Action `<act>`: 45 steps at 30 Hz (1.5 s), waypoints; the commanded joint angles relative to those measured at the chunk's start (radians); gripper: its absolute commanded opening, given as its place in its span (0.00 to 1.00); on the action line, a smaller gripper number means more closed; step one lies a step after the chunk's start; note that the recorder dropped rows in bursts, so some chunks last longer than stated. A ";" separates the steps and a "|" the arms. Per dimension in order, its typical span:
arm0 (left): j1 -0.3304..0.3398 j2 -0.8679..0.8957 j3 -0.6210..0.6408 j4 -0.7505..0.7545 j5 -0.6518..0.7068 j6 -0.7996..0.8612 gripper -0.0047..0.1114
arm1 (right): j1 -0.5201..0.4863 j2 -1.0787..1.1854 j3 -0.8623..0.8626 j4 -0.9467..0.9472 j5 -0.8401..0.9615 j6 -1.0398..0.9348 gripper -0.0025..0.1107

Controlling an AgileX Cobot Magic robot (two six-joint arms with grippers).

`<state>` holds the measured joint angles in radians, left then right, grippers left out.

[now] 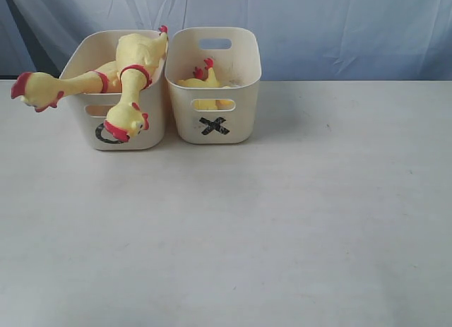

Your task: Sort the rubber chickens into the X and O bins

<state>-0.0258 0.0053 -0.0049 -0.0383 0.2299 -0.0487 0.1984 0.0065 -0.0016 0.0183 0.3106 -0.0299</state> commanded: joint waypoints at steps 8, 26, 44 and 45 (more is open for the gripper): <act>-0.006 -0.005 0.005 -0.029 -0.004 0.168 0.04 | 0.000 -0.007 0.002 -0.002 -0.005 0.000 0.02; -0.006 -0.005 0.005 -0.032 -0.004 0.166 0.04 | 0.000 -0.007 0.002 0.003 -0.006 0.000 0.02; -0.006 -0.005 0.005 -0.032 -0.004 0.166 0.04 | 0.000 -0.007 0.002 0.003 -0.006 0.000 0.02; -0.006 -0.005 0.005 -0.032 -0.004 0.166 0.04 | 0.000 -0.007 0.002 0.003 -0.006 0.000 0.02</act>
<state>-0.0258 0.0053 -0.0049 -0.0561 0.2299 0.1160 0.1984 0.0065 -0.0016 0.0211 0.3106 -0.0299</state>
